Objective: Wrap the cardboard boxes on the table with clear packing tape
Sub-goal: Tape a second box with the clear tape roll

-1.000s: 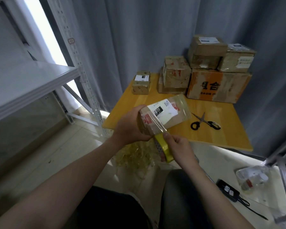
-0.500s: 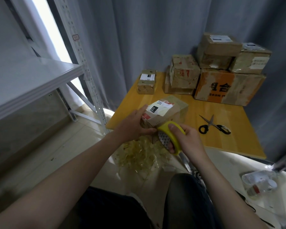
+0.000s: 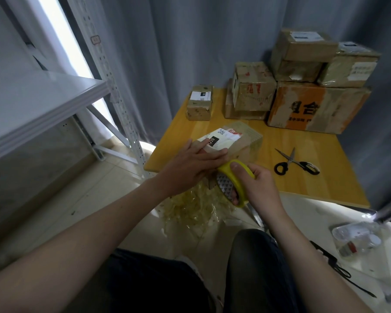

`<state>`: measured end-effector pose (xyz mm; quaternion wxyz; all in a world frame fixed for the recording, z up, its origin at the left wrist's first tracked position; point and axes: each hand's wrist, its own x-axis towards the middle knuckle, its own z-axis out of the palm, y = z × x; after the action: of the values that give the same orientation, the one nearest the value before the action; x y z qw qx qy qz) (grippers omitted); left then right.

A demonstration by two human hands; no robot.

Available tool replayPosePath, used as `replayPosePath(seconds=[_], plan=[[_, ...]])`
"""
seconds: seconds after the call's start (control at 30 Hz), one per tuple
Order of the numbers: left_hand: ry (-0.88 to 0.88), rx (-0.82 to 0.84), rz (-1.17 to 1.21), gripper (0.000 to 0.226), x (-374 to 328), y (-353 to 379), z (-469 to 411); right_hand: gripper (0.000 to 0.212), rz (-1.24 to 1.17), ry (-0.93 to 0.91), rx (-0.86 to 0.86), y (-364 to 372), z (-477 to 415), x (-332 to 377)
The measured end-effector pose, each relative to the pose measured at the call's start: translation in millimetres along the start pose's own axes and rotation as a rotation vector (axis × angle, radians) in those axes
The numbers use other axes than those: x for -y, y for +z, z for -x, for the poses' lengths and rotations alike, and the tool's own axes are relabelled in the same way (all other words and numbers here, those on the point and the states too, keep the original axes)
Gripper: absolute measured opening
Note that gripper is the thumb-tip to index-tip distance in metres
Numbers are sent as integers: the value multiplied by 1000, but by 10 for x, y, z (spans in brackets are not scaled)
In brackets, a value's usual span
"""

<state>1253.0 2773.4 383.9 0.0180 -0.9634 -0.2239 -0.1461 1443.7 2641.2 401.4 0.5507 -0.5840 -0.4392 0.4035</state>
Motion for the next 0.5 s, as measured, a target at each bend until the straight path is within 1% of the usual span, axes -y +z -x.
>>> replayPosePath(seconds=[0.07,0.1,0.13,0.23,0.3,0.37,0.4,0.47,0.5], plan=[[38,12,-25,51,11,-9,-6,24,21,-9,-2,8,11,-16],[22,18,-9,51,11,-32,-19,24,31,-14,-4,14,6,-30],[-18,23,37,51,3,-61,-35,24,41,-16,-12,19,5,-28],[-173,14,274,50,-19,-111,-49,25,42,-34,2,-16,-13,-42],[-207,-19,337,51,-32,-95,-35,22,6,-51,27,-78,-10,-56],[-212,-79,360,48,-45,-56,-44,27,-123,-60,65,-170,-25,-45],[-195,-137,391,46,-61,-44,-67,30,-189,-71,84,-216,-51,-12],[-185,-262,512,39,-95,-12,-141,29,-281,-120,122,-272,-145,98],[-238,-315,606,32,-127,-7,-170,30,-296,-148,144,-271,-216,163]])
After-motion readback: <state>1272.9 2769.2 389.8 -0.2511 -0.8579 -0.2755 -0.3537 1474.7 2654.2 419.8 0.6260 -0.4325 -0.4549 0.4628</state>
